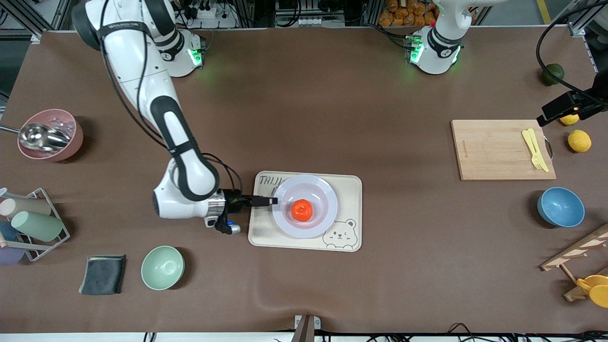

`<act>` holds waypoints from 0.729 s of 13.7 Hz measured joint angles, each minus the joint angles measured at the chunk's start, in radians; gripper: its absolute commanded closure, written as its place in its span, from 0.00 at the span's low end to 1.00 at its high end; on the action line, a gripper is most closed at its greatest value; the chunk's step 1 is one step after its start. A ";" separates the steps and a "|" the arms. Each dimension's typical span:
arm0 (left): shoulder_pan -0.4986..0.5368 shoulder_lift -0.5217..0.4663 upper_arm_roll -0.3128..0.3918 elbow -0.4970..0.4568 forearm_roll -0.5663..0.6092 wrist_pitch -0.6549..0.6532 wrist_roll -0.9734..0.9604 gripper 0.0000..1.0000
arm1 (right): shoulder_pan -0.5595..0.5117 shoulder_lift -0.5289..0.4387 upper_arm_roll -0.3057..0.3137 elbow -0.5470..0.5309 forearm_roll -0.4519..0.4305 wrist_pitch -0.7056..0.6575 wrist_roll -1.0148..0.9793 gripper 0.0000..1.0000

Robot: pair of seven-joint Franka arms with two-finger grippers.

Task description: Place orange and plate with both arms

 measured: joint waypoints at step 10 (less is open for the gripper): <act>-0.007 -0.002 -0.087 0.002 0.056 0.000 0.015 0.00 | -0.056 -0.352 -0.073 0.018 -0.628 -0.238 0.208 0.00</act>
